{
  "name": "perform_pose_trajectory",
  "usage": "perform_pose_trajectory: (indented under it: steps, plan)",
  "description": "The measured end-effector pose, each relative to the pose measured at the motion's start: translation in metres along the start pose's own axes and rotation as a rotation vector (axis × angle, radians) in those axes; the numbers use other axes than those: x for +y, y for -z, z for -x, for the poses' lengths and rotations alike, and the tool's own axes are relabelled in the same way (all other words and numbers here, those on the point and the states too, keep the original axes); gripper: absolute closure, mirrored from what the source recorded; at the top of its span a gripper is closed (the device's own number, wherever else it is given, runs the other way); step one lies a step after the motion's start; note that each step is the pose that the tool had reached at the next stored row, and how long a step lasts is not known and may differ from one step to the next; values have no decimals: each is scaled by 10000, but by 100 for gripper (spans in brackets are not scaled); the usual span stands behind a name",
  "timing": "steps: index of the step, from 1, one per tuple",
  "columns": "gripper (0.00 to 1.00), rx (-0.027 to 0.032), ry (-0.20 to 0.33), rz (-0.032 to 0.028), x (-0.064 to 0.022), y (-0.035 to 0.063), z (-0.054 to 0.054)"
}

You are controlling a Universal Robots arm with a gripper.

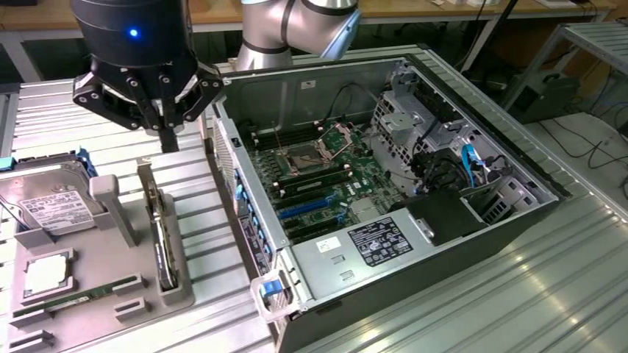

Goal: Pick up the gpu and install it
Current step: 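Reach for the gpu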

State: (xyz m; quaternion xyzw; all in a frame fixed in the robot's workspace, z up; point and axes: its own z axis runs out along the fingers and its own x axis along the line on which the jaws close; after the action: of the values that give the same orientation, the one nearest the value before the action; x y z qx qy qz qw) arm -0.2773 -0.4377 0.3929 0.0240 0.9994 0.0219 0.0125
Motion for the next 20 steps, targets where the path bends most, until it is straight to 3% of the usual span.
perform_pose_trajectory:
  steps: [9,20]
  plan:
    - [89,22,521,13,-62,1,-85]
    - [89,32,766,20,-129,3,-333]
